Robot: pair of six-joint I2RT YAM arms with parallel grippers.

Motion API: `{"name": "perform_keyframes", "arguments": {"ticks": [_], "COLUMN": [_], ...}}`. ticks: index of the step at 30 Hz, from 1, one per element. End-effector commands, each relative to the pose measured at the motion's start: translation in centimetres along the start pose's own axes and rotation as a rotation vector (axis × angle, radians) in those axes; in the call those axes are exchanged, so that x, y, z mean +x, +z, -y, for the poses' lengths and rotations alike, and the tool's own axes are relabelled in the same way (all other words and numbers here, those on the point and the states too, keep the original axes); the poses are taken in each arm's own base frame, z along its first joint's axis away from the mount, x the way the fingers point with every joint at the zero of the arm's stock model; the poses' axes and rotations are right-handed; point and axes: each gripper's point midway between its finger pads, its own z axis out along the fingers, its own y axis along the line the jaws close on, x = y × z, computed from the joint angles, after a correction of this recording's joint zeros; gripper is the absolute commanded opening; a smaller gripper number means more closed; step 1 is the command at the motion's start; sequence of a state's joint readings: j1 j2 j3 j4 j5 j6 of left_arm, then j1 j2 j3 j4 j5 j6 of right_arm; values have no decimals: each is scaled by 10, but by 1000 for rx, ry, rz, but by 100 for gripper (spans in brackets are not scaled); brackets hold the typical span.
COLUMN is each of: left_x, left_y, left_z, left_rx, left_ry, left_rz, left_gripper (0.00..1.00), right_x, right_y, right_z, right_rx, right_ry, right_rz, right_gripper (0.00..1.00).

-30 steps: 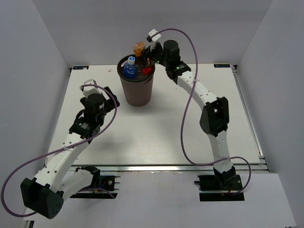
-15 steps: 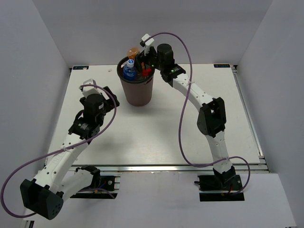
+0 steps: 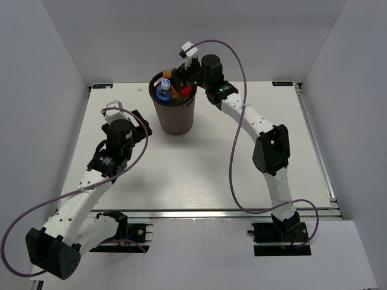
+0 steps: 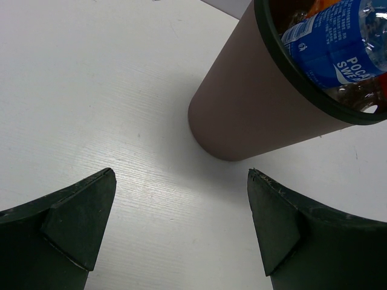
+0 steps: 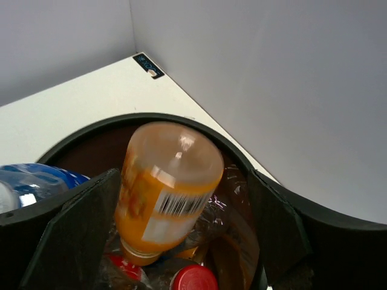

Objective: Put the plastic bottles in the bin

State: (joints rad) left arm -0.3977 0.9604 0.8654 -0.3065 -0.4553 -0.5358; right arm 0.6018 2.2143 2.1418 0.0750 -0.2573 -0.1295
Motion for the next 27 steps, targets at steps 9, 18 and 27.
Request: {"name": "perform_keyframes", "arguments": {"ticks": [9, 18, 27], "left_x": [-31, -29, -22], "left_y": [-7, 4, 13], "left_z": [7, -4, -17], "left_rx": [5, -72, -111], "left_ry": [-40, -53, -102], "left_rz": [82, 95, 97], "left_gripper": [98, 98, 98], "right_x": [-150, 16, 98], "right_y": [-129, -321, -416], "right_z": [36, 81, 69], "right_rx": [182, 701, 1042], "right_ry": [159, 303, 355], "right_rz": [230, -53, -136], "right_gripper": [89, 89, 89]}}
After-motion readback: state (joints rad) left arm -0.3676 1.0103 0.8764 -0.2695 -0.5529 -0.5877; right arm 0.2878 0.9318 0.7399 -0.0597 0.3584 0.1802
